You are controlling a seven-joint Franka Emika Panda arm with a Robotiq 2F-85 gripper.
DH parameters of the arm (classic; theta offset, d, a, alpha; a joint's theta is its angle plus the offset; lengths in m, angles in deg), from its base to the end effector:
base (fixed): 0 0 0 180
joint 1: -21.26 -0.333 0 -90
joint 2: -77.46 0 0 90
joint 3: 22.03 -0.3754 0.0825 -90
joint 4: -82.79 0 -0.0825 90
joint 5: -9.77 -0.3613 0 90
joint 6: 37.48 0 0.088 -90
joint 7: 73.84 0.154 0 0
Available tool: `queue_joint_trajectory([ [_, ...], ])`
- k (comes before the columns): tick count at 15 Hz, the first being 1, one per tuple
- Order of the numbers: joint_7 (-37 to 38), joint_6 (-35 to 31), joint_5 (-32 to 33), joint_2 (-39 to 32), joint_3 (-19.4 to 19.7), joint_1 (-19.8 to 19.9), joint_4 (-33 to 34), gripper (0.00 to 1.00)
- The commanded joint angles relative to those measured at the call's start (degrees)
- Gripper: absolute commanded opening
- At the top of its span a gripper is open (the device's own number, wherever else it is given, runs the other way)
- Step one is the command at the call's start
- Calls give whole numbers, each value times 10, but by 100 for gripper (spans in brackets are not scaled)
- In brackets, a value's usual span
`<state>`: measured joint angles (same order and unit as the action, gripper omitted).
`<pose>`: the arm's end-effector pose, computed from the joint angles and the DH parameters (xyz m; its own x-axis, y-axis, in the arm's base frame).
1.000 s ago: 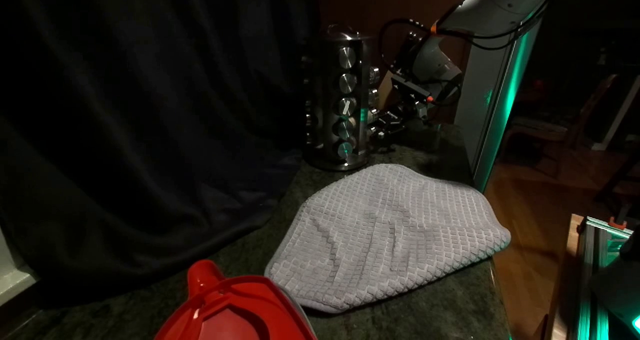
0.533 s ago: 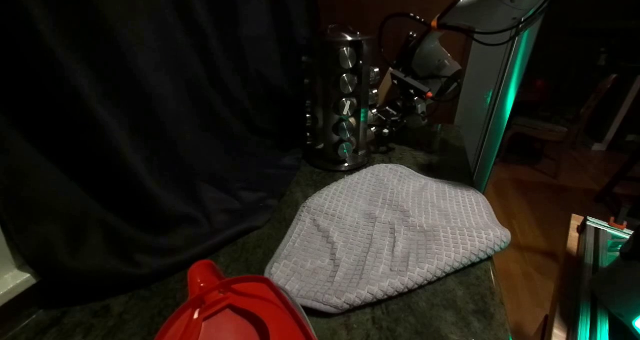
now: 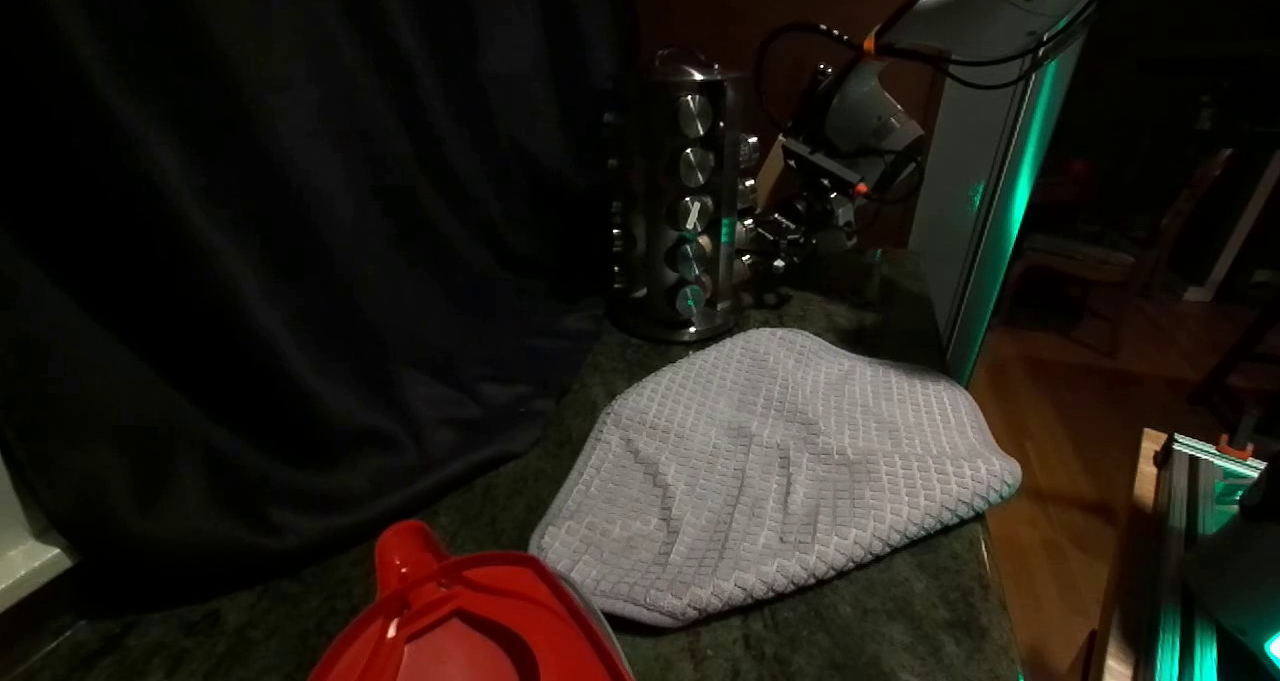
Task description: Place the spice jar onto the spice rack
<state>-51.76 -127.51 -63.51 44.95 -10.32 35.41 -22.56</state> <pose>0.6076 -0.1144 0.2875 0.2469 -0.3390 -0.9078 -0.9509 0.0958 -0.2944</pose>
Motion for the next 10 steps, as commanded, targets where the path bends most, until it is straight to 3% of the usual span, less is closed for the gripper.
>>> queue_joint_trajectory([
  [1, 8, -21, 29, 21, 10, -15, -9, 100],
  [5, 9, -31, 39, 34, 13, -18, -18, 100],
  [10, 13, -90, 68, 72, 21, -31, -43, 100],
])
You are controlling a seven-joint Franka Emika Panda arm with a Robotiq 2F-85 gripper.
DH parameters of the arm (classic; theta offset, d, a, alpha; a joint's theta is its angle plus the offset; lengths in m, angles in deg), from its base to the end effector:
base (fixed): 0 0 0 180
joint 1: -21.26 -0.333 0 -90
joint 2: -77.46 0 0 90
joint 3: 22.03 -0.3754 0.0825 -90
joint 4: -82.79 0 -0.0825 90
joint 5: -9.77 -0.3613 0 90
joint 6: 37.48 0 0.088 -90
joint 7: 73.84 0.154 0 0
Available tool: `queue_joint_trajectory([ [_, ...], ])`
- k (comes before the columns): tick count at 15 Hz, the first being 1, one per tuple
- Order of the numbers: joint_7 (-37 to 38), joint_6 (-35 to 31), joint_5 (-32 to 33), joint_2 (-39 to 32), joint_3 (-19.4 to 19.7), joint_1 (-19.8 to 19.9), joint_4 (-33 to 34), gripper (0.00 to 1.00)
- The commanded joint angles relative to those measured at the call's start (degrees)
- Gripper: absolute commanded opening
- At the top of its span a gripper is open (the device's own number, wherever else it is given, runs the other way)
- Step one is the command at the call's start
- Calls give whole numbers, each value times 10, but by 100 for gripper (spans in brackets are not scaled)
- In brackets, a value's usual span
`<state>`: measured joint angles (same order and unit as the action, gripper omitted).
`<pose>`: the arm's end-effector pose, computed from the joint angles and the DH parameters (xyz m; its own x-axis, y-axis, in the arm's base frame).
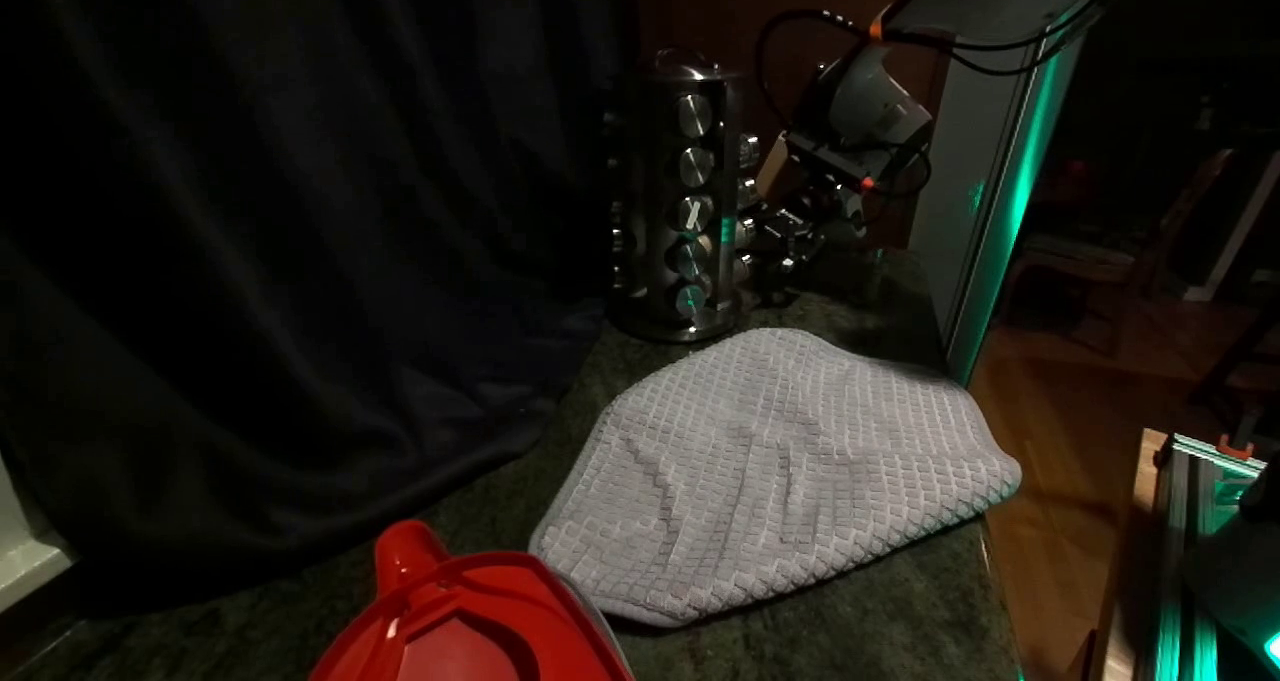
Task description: Place the spice jar onto the spice rack
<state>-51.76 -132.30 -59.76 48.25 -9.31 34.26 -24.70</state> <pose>0.5978 -0.1214 0.2974 0.2484 -0.4389 -0.8635 -0.9498 0.0649 -0.3062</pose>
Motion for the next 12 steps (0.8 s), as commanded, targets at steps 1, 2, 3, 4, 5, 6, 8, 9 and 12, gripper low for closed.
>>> queue_joint_trajectory([
  [1, 15, -56, 38, 49, 12, -22, -27, 100],
  [2, 20, -71, 50, 59, 13, -25, -32, 100],
  [3, 22, -82, 62, 68, 12, -28, -33, 100],
  [4, 29, -98, 78, 80, 13, -32, -37, 100],
  [5, 34, -112, 94, 91, 13, -36, -39, 100],
  [6, 38, -125, 113, 102, 13, -39, -42, 100],
  [8, 49, -145, 150, 118, 11, -44, -44, 100],
  [9, 57, -157, 169, 127, 10, -46, -47, 100],
  [12, 72, -186, 232, 152, 8, -53, -59, 100],
])
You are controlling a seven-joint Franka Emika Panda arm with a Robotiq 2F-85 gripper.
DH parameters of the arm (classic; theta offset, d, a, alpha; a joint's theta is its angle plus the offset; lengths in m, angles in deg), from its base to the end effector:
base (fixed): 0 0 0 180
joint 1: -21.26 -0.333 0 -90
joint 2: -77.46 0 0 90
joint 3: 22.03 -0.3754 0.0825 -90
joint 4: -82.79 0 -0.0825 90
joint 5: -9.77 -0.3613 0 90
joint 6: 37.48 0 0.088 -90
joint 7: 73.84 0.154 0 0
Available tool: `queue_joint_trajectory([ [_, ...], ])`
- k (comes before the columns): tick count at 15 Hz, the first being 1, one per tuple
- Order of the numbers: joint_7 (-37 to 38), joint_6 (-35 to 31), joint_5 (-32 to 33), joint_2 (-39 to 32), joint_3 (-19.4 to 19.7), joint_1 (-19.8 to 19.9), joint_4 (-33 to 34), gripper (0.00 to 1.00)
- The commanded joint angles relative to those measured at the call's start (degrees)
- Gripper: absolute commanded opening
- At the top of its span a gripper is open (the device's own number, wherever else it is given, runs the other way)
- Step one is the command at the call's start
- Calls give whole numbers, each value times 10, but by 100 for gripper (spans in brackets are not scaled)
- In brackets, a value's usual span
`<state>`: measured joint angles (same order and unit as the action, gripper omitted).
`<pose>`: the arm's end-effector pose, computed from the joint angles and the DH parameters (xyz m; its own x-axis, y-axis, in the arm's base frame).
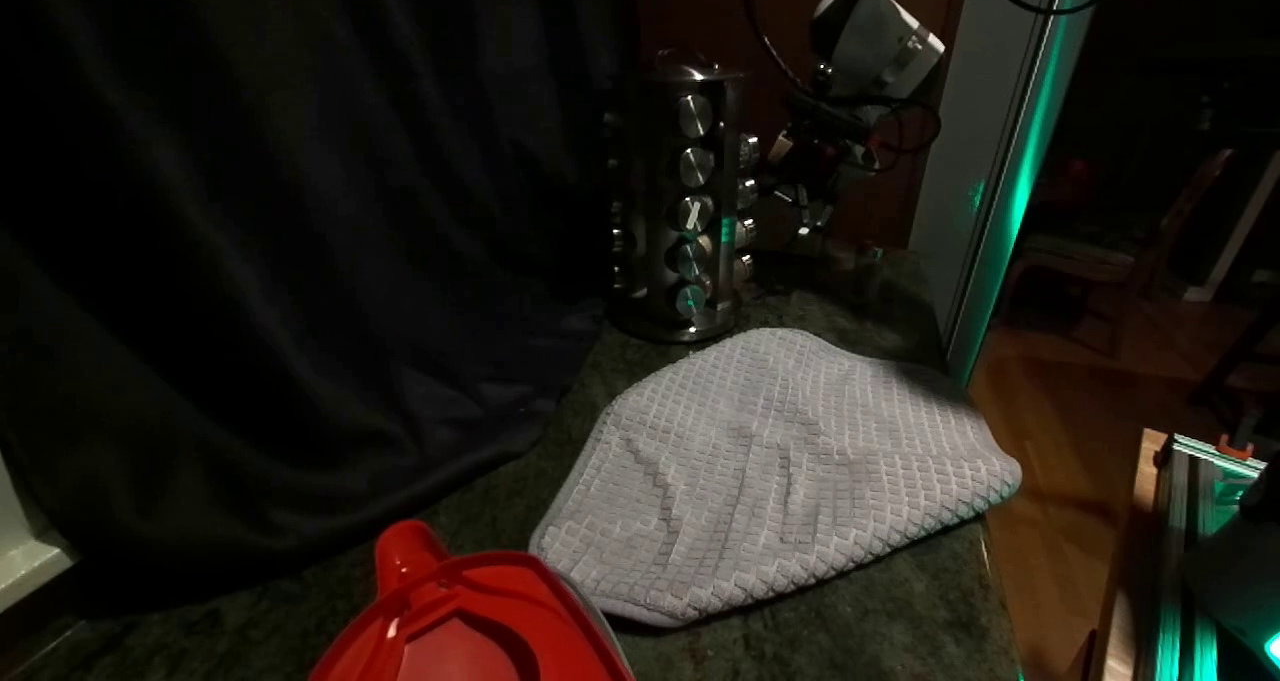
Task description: Place the spice jar onto the spice rack
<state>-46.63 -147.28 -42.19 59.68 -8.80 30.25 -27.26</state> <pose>0.5847 -0.1312 0.3682 0.3123 -0.7292 -0.6089 -0.9332 -0.1154 -0.3405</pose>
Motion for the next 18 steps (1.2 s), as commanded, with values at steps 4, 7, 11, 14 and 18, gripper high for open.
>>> queue_joint_trajectory([
  [4, 40, -87, 149, 75, -1, -21, -57, 100],
  [7, 61, -142, 210, 108, -4, -26, -84, 100],
  [11, 104, -207, 293, 152, -12, -26, -123, 100],
  [14, 126, -235, 359, 189, -19, -23, -155, 100],
  [18, 136, -247, 451, 241, -32, -16, -193, 100],
])
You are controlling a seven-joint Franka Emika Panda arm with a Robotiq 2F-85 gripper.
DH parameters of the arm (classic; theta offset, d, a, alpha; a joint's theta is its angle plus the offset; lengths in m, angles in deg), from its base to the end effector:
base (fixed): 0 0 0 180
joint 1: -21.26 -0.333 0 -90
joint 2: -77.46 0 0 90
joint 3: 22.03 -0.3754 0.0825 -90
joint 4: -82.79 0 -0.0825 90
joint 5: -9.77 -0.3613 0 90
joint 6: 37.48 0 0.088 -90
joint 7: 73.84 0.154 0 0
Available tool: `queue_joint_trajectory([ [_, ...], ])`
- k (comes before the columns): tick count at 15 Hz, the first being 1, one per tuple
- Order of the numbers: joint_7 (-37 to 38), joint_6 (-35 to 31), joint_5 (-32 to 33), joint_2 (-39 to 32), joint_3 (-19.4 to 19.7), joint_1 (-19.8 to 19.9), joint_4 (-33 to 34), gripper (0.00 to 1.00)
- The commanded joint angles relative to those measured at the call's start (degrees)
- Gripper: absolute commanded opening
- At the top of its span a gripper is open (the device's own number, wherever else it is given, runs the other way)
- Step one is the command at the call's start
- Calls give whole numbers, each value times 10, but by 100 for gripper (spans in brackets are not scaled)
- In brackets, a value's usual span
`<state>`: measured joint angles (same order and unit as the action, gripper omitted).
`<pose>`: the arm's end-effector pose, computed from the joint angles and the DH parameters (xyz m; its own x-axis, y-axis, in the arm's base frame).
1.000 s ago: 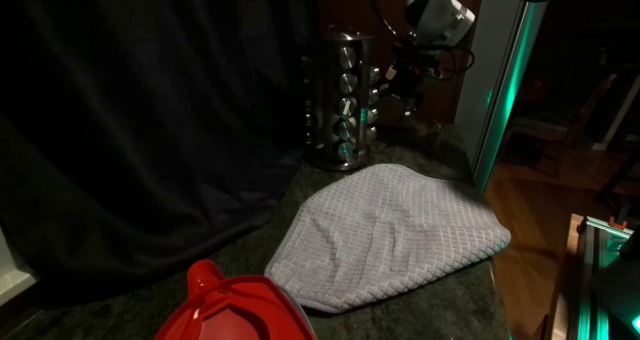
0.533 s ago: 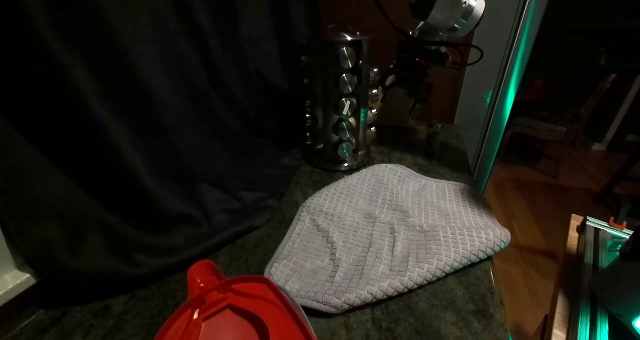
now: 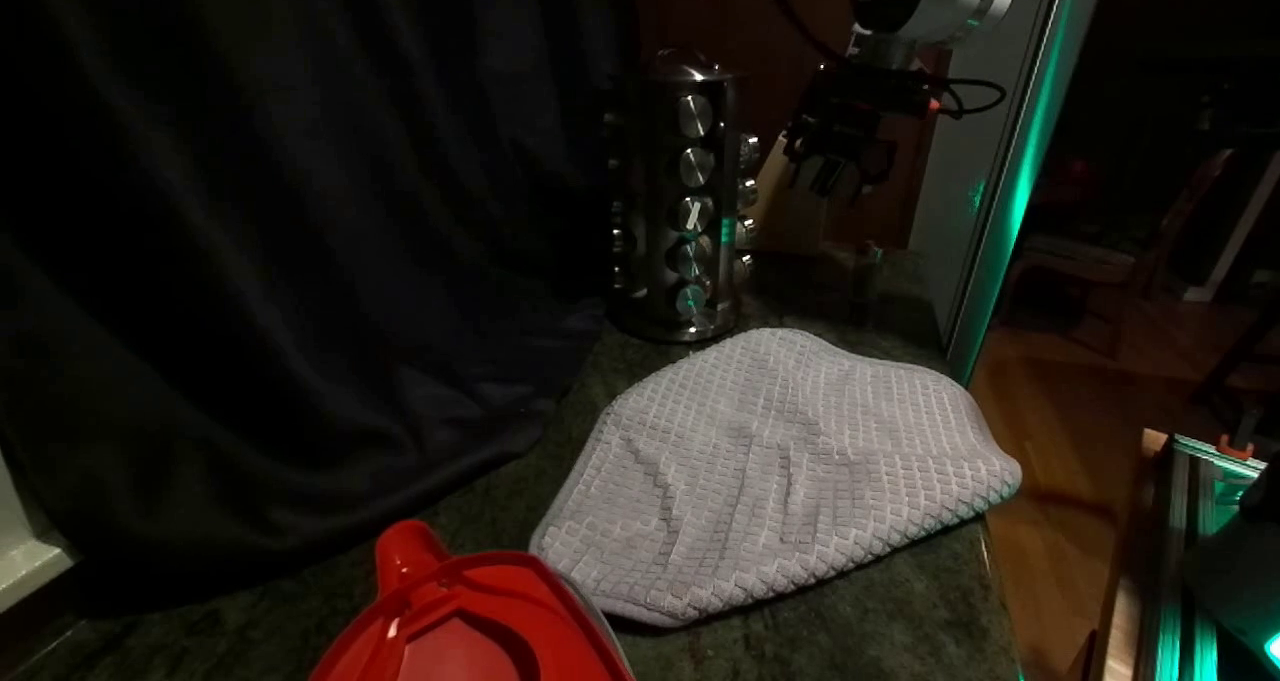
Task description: Place the spice jar onto the spice rack
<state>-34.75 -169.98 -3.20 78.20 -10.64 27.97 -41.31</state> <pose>0.5140 -0.1555 0.4426 0.4200 -0.9075 -0.0081 -0.8822 -0.4062 -0.2381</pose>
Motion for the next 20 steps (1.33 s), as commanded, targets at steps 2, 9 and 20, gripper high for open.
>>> queue_joint_trajectory([
  [2, 15, -27, 96, 82, -21, 12, -70, 100],
  [9, -27, -51, 199, 170, -55, 33, -132, 100],
  [20, -98, -226, 232, 251, -99, 62, -235, 100],
])
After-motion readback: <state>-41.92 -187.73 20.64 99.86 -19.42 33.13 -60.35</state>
